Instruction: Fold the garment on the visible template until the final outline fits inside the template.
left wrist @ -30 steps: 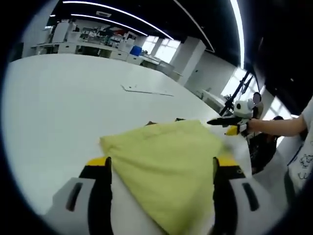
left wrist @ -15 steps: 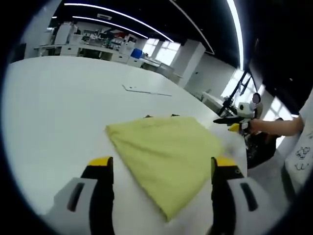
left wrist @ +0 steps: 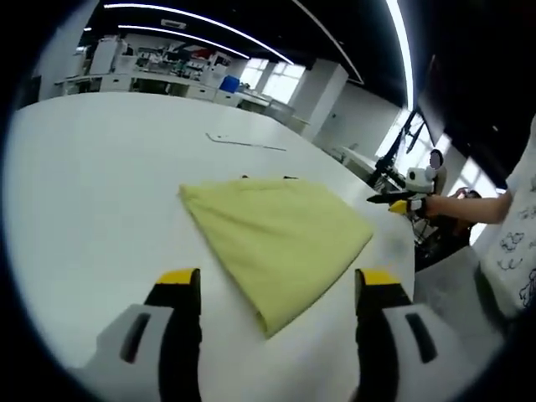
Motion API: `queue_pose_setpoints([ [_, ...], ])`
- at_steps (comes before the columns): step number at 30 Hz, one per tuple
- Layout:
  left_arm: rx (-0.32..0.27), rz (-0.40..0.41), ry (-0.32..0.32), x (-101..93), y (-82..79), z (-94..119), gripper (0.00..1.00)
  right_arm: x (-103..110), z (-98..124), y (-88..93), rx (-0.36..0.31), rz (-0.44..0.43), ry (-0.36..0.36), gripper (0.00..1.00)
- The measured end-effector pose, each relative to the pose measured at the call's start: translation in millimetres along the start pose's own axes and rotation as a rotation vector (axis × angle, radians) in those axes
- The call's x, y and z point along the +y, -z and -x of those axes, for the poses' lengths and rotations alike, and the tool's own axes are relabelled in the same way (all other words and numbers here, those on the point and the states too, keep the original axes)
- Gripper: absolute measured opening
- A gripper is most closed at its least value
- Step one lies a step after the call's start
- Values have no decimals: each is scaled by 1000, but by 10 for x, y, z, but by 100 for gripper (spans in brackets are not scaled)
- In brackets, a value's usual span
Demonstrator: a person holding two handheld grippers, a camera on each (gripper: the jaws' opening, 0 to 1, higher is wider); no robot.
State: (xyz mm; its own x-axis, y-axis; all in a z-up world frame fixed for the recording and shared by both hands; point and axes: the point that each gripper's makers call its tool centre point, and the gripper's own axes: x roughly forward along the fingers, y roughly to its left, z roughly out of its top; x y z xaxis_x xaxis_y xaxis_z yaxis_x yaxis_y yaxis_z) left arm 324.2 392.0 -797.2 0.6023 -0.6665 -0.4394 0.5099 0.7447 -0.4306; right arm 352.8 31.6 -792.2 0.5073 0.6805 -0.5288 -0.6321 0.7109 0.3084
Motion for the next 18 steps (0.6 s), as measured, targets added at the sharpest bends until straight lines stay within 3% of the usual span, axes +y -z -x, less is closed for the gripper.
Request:
queue_pose_setpoints([
  [10, 43, 15, 0, -81, 268, 54, 58, 102, 33, 189, 19, 9, 6, 49],
  [15, 70, 22, -4, -76, 365, 59, 43, 114, 37, 260, 28, 9, 8, 41],
  [18, 59, 60, 6, -77, 380, 57, 39, 108, 31, 333, 44, 12, 3, 35],
])
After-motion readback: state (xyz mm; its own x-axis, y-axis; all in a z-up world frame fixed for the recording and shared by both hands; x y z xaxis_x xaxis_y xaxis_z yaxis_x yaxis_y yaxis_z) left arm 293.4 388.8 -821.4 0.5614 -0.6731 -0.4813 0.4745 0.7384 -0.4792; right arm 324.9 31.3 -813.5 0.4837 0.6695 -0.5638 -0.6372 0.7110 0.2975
